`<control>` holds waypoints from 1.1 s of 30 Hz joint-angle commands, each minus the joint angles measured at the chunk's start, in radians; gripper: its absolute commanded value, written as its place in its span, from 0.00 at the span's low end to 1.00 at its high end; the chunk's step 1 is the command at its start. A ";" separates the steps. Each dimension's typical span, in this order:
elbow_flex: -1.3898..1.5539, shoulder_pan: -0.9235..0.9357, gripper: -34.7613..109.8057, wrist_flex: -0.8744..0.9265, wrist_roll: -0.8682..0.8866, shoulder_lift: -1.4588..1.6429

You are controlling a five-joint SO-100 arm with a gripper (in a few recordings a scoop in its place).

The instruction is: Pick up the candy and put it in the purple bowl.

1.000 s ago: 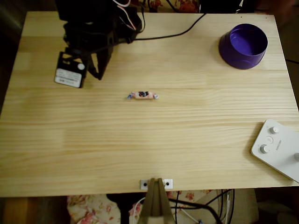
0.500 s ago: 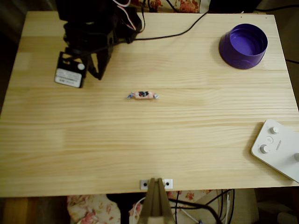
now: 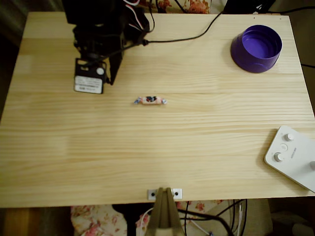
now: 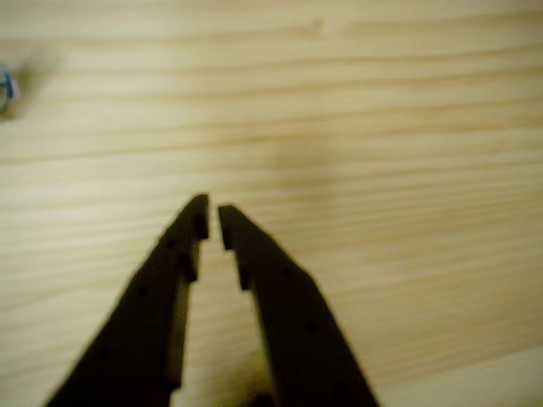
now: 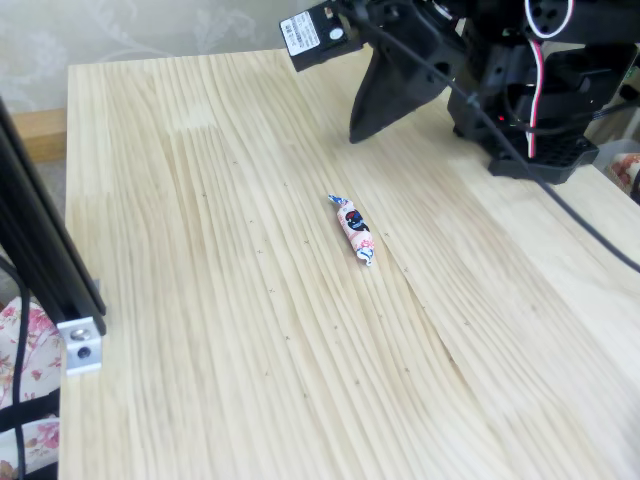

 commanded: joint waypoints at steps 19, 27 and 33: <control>-0.802 -0.072 0.24 -0.025 -0.387 -0.680; -0.887 -0.316 0.24 0.097 -0.629 -0.769; -0.799 -0.517 0.24 0.077 -0.759 -0.867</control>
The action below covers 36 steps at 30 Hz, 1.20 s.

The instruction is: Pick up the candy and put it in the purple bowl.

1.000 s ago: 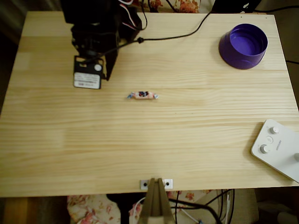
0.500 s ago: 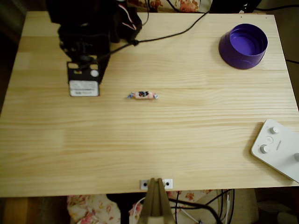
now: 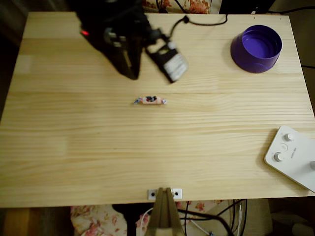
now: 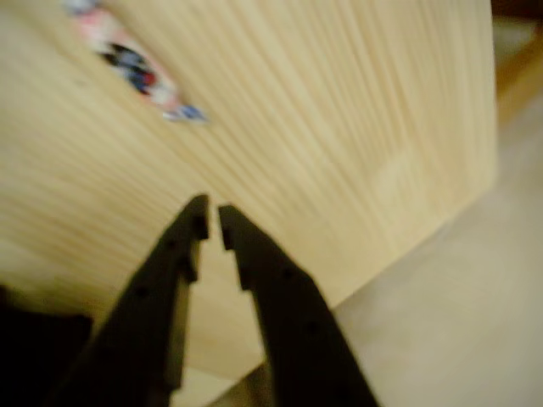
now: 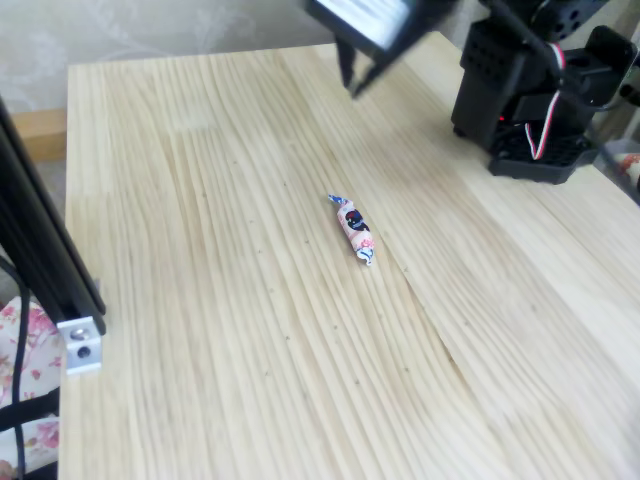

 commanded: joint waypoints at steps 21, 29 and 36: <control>-0.012 -0.106 0.43 -0.052 -0.169 -0.379; -0.011 -0.106 0.43 -0.147 -0.112 -0.494; -0.012 -0.091 0.43 -0.212 -0.109 -0.549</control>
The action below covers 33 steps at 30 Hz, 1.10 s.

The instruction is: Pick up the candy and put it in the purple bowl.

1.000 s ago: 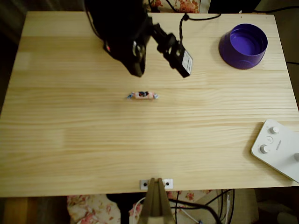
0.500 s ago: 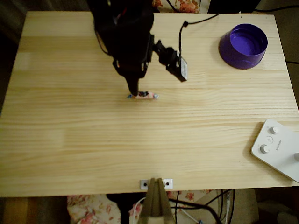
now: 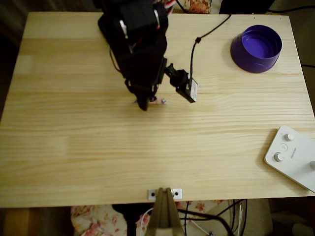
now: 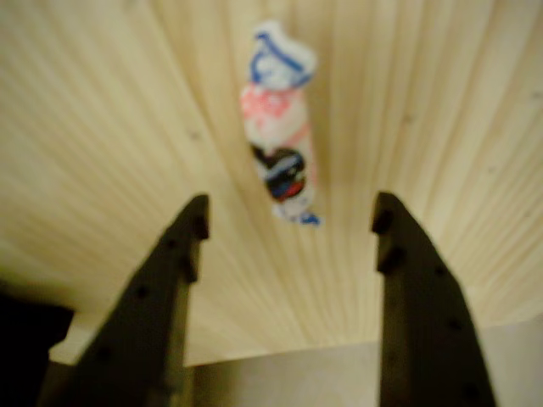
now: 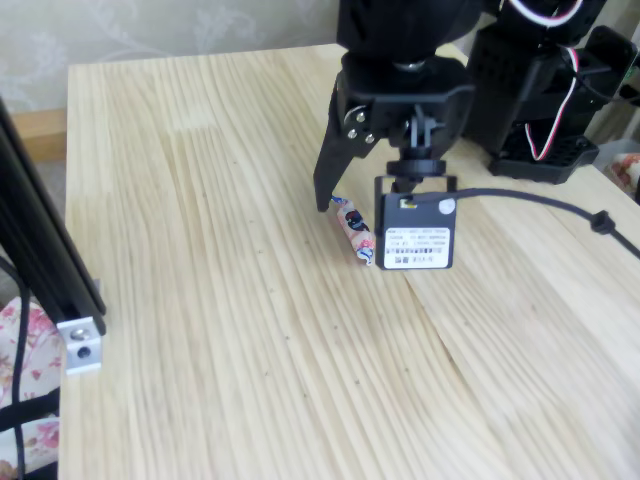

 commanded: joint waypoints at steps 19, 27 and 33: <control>0.058 -0.015 0.38 -0.130 0.038 -0.041; 0.097 -0.011 0.33 -0.179 0.031 -0.046; 0.107 0.002 0.26 -0.173 0.026 -0.026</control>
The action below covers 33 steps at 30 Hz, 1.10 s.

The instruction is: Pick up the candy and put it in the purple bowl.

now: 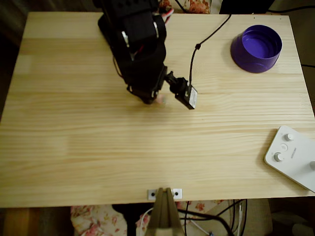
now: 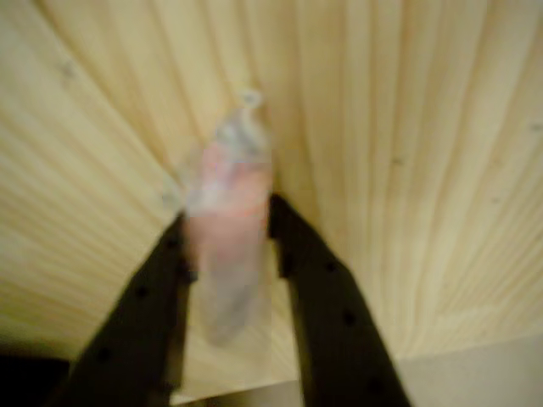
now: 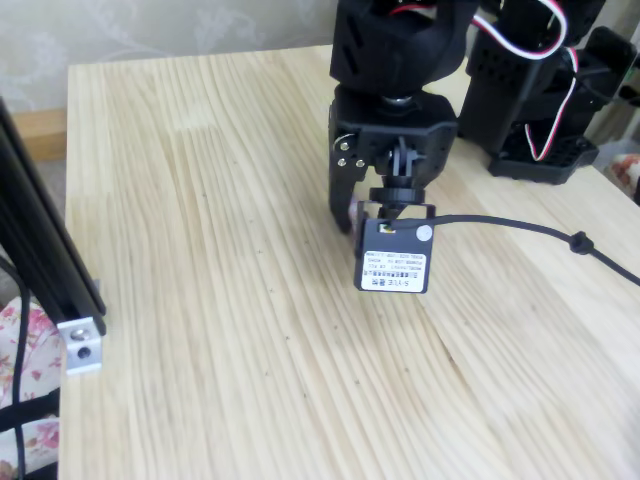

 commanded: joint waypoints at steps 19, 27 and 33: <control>0.021 0.002 0.32 0.106 0.069 0.167; -0.189 0.086 0.34 0.367 0.130 0.129; -0.431 0.071 0.31 0.459 0.350 0.032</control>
